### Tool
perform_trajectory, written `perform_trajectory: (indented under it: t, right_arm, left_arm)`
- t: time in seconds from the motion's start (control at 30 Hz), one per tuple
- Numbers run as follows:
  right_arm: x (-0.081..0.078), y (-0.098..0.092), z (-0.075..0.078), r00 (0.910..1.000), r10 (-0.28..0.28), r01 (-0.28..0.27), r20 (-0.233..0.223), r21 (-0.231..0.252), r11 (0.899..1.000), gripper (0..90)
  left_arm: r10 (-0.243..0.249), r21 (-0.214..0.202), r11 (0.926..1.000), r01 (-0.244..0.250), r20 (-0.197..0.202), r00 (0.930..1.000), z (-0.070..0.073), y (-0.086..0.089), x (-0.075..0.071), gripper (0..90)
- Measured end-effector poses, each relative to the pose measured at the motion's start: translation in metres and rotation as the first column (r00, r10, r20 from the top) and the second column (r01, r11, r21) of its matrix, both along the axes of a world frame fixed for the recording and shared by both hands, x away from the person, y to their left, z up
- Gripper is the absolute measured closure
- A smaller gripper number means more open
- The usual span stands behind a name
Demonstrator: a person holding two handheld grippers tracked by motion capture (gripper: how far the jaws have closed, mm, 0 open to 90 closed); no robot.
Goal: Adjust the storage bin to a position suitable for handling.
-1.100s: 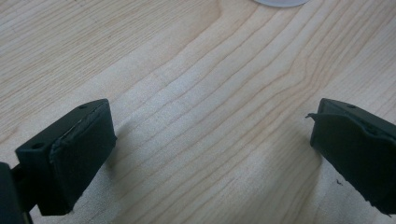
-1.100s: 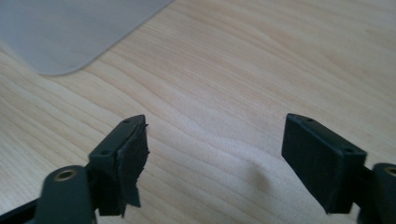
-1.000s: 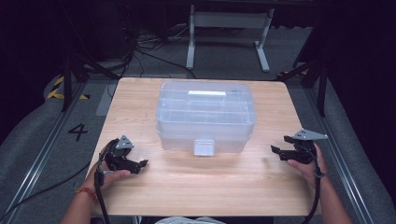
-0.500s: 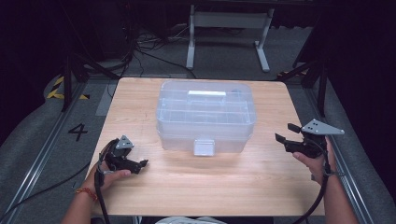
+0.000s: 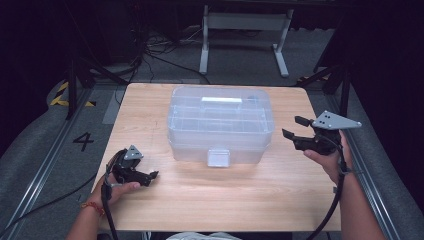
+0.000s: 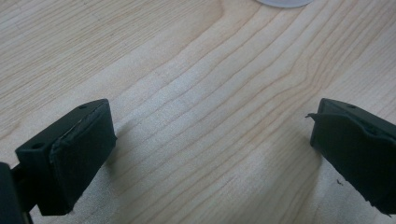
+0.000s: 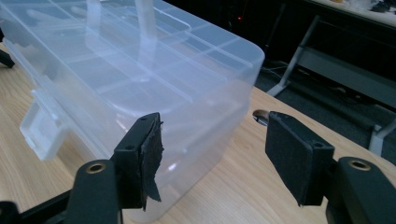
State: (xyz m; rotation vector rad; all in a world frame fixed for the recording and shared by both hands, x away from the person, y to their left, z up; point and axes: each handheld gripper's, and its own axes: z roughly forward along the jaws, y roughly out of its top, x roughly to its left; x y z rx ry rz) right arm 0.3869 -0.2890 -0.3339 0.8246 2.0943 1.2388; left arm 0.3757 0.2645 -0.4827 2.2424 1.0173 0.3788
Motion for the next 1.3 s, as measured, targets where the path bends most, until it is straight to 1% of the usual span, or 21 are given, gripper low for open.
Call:
perform_trajectory:
  t: [0.07, 0.17, 0.27, 0.47, 0.57, 0.6, 0.63, 0.67, 0.7, 0.73, 0.83, 0.93, 1.03, 1.13, 1.17, 1.2, 1.3]
  right_arm:
    - [0.005, 0.010, 0.005, 0.9999, 0.015, -0.015, 0.003, -0.023, 1.000, 36.9]
    - [0.011, 0.021, 0.007, 0.9994, 0.034, -0.034, -0.002, -0.045, 0.998, 36.8]
    - [0.014, 0.027, 0.009, 0.9989, 0.047, -0.047, -0.006, -0.044, 0.998, 36.8]
    - [0.024, 0.044, 0.013, 0.9979, 0.065, -0.065, -0.010, -0.070, 0.995, 36.9]
    - [0.031, 0.059, 0.015, 0.9962, 0.086, -0.087, -0.012, -0.092, 0.992, 37.9]
    - [0.031, 0.059, 0.015, 0.9962, 0.086, -0.087, -0.012, -0.092, 0.992, 37.9]
    - [0.034, 0.067, 0.016, 0.9947, 0.102, -0.103, -0.017, -0.094, 0.990, 39.3]
    - [0.034, 0.067, 0.016, 0.9947, 0.102, -0.103, -0.017, -0.094, 0.990, 39.3]
    - [0.036, 0.073, 0.017, 0.9935, 0.112, -0.113, -0.018, -0.104, 0.988, 40.3]
    - [0.036, 0.073, 0.017, 0.9935, 0.112, -0.113, -0.018, -0.104, 0.988, 40.3]
    - [0.040, 0.085, 0.020, 0.9934, 0.114, -0.115, -0.007, -0.118, 0.986, 41.4]
    - [0.043, 0.089, 0.020, 0.9928, 0.119, -0.120, -0.013, -0.109, 0.987, 41.1]
    - [0.048, 0.093, 0.020, 0.9930, 0.117, -0.118, -0.016, -0.117, 0.986, 41.1]
    - [0.052, 0.095, 0.020, 0.9933, 0.114, -0.116, -0.018, -0.113, 0.987, 41.1]
    - [0.056, 0.096, 0.021, 0.9936, 0.110, -0.112, -0.023, -0.108, 0.988, 41.1]
    - [0.056, 0.096, 0.021, 0.9936, 0.110, -0.112, -0.023, -0.108, 0.988, 41.1]
    - [0.065, 0.100, 0.020, 0.9933, 0.111, -0.114, -0.033, -0.116, 0.987, 41.1]
  left_arm:
    - [0.000, -0.001, 1.0000, 0.000, 0.000, 1.0000, 0.000, 0.000, 0.000, 0.4]
    - [0.001, 0.002, 1.0000, -0.001, -0.001, 1.0000, 0.000, 0.000, 0.000, 0.4]
    - [0.001, 0.001, 1.0000, -0.001, -0.001, 1.0000, 0.000, 0.000, 0.000, 0.4]
    - [0.001, -0.001, 1.0000, -0.001, 0.000, 1.0000, 0.000, 0.000, 0.000, 0.4]
    - [0.000, -0.001, 1.0000, 0.000, -0.002, 1.0000, 0.000, 0.000, 0.000, 0.4]
    - [0.000, -0.002, 1.0000, 0.000, -0.002, 1.0000, 0.000, 0.000, 0.000, 0.4]
    - [0.000, -0.001, 1.0000, 0.000, 0.000, 1.0000, 0.000, 0.000, 0.000, 0.4]
    - [0.000, -0.001, 1.0000, 0.000, 0.000, 1.0000, 0.000, 0.000, 0.000, 0.4]
    - [0.000, -0.002, 1.0000, 0.000, -0.002, 1.0000, 0.000, 0.000, 0.000, 0.4]
    - [0.000, -0.001, 1.0000, 0.000, 0.000, 1.0000, 0.000, 0.000, 0.000, 0.4]
    - [0.000, -0.002, 1.0000, 0.000, -0.002, 1.0000, 0.000, 0.000, 0.000, 0.4]
    - [0.000, -0.002, 1.0000, 0.000, -0.002, 1.0000, 0.000, 0.000, 0.000, 0.4]
    - [0.001, -0.002, 1.0000, -0.001, -0.002, 1.0000, 0.000, 0.000, 0.000, 0.4]
    - [0.000, -0.001, 1.0000, 0.000, 0.000, 1.0000, 0.000, 0.000, 0.000, 0.4]
    - [0.001, 0.000, 1.0000, -0.001, -0.002, 1.0000, 0.000, 0.000, 0.000, 0.4]
    - [0.001, 0.000, 1.0000, -0.001, -0.002, 1.0000, 0.000, 0.000, 0.000, 0.4]
    - [0.001, -0.001, 1.0000, -0.001, -0.002, 1.0000, 0.000, 0.000, 0.000, 0.4]
